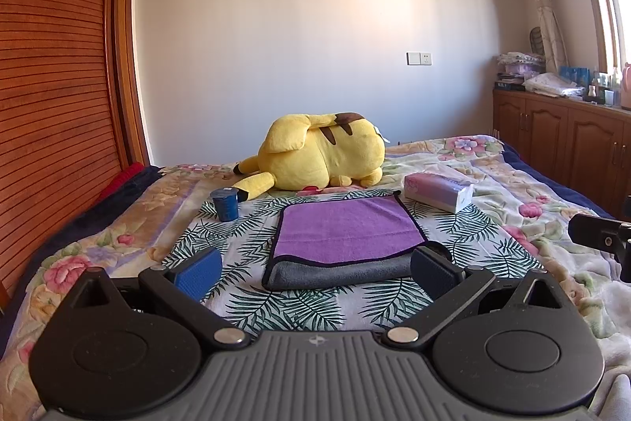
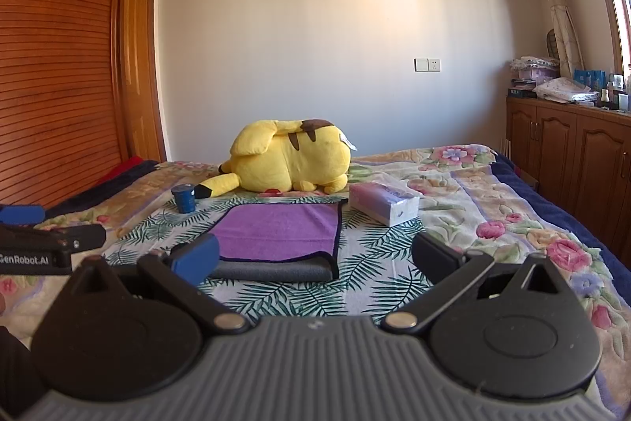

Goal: Fold towel

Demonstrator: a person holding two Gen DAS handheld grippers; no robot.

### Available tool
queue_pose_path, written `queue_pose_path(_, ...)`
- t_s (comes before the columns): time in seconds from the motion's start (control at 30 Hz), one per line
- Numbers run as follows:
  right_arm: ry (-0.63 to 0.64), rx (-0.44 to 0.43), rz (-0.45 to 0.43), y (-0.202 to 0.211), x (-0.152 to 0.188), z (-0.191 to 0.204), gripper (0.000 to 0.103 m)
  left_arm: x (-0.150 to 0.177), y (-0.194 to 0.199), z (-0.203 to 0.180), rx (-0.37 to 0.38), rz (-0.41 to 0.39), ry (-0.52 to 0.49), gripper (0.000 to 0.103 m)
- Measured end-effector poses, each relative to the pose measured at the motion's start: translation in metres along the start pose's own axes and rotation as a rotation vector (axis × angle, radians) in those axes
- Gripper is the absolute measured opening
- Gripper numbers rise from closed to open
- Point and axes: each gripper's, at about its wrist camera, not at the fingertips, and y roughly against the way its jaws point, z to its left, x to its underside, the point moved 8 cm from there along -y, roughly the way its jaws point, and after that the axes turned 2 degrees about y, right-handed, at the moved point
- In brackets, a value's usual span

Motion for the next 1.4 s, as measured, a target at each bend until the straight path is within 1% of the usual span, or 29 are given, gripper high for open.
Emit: queue_pose_path(1.4, 0.002, -0.001, 0.0, -0.0007, 0.0019, -0.001, 0.103, 0.001, 0.0004, 0.0004, -0.005, -0.003, -0.007, 0.087)
